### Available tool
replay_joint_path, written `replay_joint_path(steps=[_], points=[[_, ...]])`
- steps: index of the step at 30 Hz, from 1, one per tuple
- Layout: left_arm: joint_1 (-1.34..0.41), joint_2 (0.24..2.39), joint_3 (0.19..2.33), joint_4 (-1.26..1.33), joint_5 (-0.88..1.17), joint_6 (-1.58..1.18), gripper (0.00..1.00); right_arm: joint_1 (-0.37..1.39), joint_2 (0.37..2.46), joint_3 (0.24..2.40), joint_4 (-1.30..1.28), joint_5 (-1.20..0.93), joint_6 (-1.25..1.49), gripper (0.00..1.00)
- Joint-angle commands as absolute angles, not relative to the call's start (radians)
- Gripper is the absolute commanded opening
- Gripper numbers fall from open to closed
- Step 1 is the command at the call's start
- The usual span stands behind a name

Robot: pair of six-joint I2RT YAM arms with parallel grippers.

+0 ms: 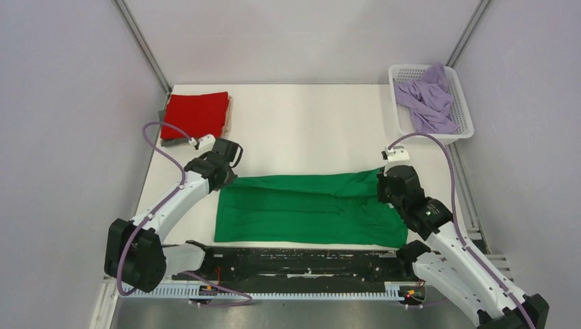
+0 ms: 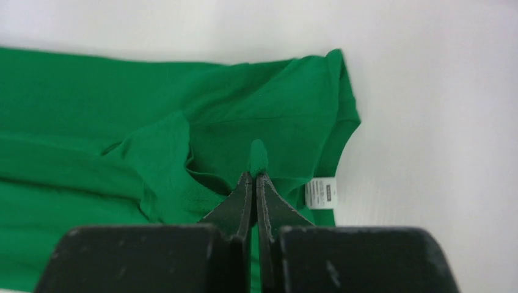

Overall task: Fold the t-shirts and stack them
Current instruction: Fold the other side of the tshirt into a rectangle

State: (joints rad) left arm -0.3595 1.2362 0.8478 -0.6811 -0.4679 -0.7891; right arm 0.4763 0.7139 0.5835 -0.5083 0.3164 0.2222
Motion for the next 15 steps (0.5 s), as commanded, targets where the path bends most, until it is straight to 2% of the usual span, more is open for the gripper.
replay_joint_path(steps=[1,3,7,10,11,12,13,14,15], points=[[-0.369,1.191,0.79,-0.696,-0.482,-0.85,0.02,0.486,0.662,0.556,-0.647,0.204,0.249,0.0],[-0.372,1.189,0.773,-0.695,-0.476,-0.857,0.02,0.489,0.665,0.539,-0.679,0.176,0.255,0.0],[-0.373,1.198,0.727,-0.706,-0.493,-0.896,0.04,0.492,0.68,0.491,-0.728,0.106,0.265,0.06],[-0.374,1.193,0.704,-0.74,-0.518,-0.936,0.13,0.494,0.68,0.461,-0.784,0.036,0.263,0.23],[-0.374,1.184,0.705,-0.763,-0.529,-0.948,0.14,0.494,0.671,0.459,-0.808,0.011,0.258,0.26],[-0.374,1.169,0.712,-0.781,-0.538,-0.951,0.21,0.495,0.656,0.46,-0.824,-0.03,0.241,0.29],[-0.374,1.154,0.722,-0.805,-0.556,-0.951,0.31,0.495,0.633,0.464,-0.835,-0.079,0.225,0.34],[-0.374,1.133,0.737,-0.832,-0.573,-0.954,0.6,0.494,0.61,0.468,-0.836,-0.152,0.199,0.43],[-0.374,1.115,0.756,-0.857,-0.594,-0.958,0.84,0.494,0.586,0.477,-0.834,-0.223,0.176,0.6]])
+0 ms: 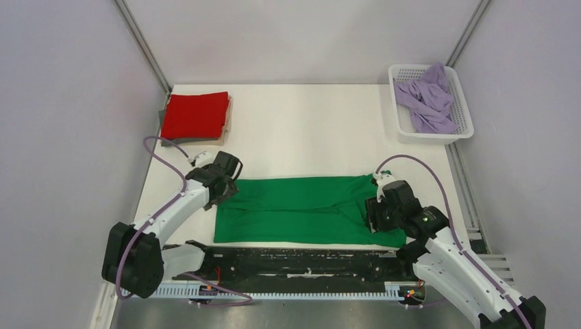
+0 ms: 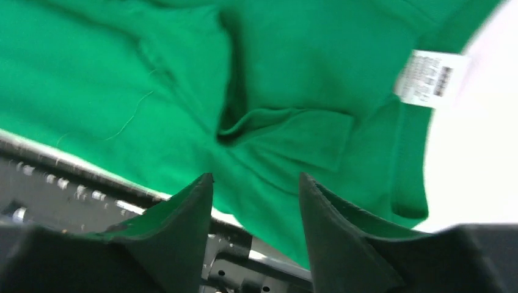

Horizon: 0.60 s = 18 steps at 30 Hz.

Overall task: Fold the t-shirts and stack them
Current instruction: Fold the other side of the tshirt into a rectangle

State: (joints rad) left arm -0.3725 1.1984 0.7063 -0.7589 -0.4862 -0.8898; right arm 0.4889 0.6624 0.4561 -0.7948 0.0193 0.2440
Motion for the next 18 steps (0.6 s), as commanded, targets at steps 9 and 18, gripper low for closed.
replay_joint_path(steps=[9,18], points=[[-0.375,0.977,0.813,-0.69,-0.327,-0.828,1.0,0.494,0.662,0.485,-0.568,-0.171,0.183,0.98],[-0.376,1.145,0.674,-0.526,-0.114,-0.802,1.0,0.494,0.905,0.409,-0.315,-0.354,0.166,0.98]])
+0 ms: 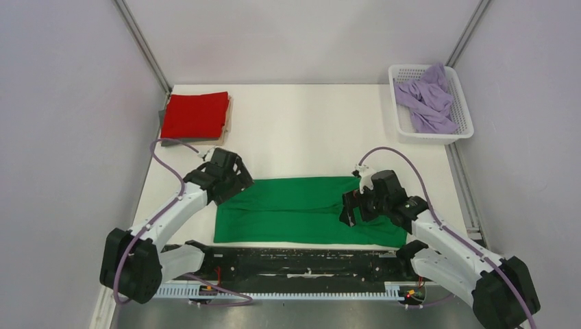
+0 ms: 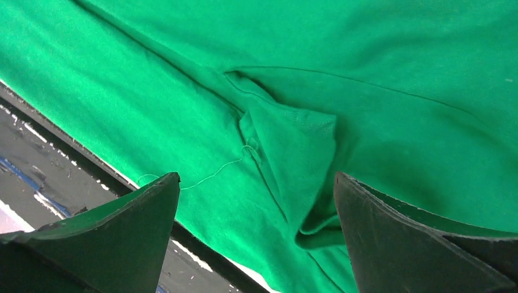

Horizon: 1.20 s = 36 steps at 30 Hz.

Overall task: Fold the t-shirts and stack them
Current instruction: Fold the other side of the tshirt into a rectangle

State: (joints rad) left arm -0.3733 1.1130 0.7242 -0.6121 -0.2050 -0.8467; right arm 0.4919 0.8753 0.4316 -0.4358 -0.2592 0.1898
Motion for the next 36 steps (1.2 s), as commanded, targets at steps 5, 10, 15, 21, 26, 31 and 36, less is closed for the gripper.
replay_joint_path(steps=[5,10,15,21,26,31,36], points=[[-0.374,1.147,0.626,-0.508,-0.148,-0.807,1.0,0.495,0.901,0.366,-0.361,-0.459,0.138,0.98],[-0.374,1.139,0.589,-0.511,-0.17,-0.82,1.0,0.503,0.824,0.36,-0.432,-0.536,0.121,0.98],[-0.374,1.134,0.598,-0.523,-0.188,-0.819,1.0,0.52,0.753,0.367,-0.503,-0.573,0.089,0.98],[-0.374,1.117,0.623,-0.542,-0.196,-0.807,1.0,0.557,0.734,0.318,-0.451,-0.615,0.156,0.98],[-0.374,1.101,0.654,-0.552,-0.175,-0.798,1.0,0.576,0.685,0.332,-0.477,-0.586,0.178,0.98],[-0.38,1.125,0.689,-0.442,-0.035,-0.794,1.0,0.575,0.618,0.429,-0.557,-0.338,0.248,0.98],[-0.424,1.179,0.722,-0.409,0.025,-0.735,1.0,0.574,0.618,0.447,-0.577,-0.104,0.381,0.98]])
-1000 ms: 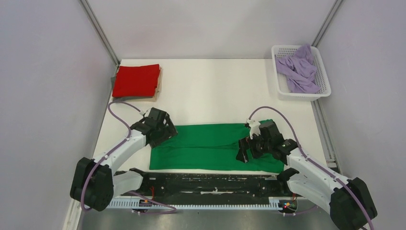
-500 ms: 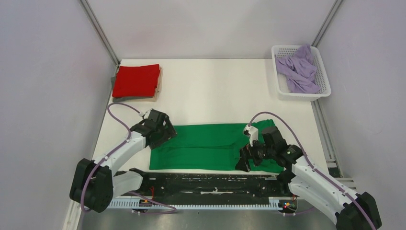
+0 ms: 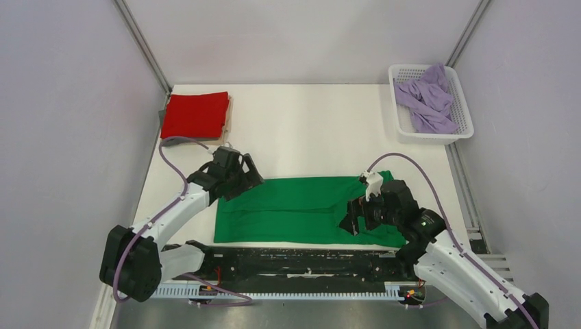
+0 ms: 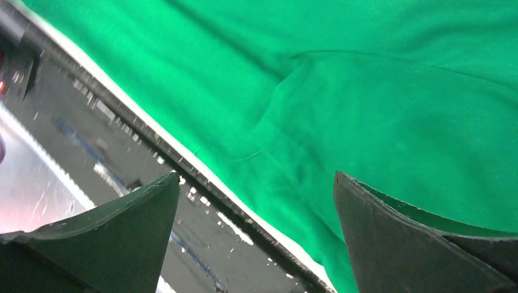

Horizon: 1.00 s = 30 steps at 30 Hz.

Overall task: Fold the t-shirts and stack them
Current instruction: Fold the other side of the tshirt into a rectangle, then rotate the tshirt 90 degrees

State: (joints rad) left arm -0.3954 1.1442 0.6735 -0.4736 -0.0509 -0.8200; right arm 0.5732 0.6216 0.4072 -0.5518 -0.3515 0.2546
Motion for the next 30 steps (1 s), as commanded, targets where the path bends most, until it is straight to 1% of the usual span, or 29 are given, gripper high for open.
replay_joint_path(steps=[1,3,6,10,13,15,18,24,30], points=[[-0.423,1.191,0.711,-0.412,0.023,-0.732,1.0,0.574,0.622,0.43,-0.57,-0.042,0.414,0.98],[-0.423,1.218,0.68,-0.429,0.004,-0.735,1.0,0.572,0.642,0.387,-0.547,0.078,0.489,0.98],[-0.423,1.259,0.622,-0.437,-0.05,-0.759,1.0,0.563,0.716,0.336,-0.457,0.126,0.531,0.98],[-0.423,1.28,0.562,-0.399,-0.032,-0.776,1.0,0.525,0.89,0.334,-0.355,0.249,0.555,0.98],[-0.426,1.255,0.512,-0.349,0.025,-0.807,1.0,0.478,1.006,0.33,-0.176,0.234,0.545,0.98],[-0.425,1.229,0.49,-0.341,0.028,-0.836,1.0,0.426,1.094,0.334,-0.072,0.224,0.555,0.98],[-0.437,1.193,0.484,-0.343,0.039,-0.85,1.0,0.364,1.207,0.36,0.101,0.149,0.554,0.98],[-0.471,1.165,0.473,-0.31,0.037,-0.884,1.0,0.33,1.477,0.6,0.162,0.092,0.475,0.98],[-0.52,1.253,0.471,-0.225,0.068,-0.947,1.0,0.286,1.762,0.884,0.165,0.002,0.432,0.98]])
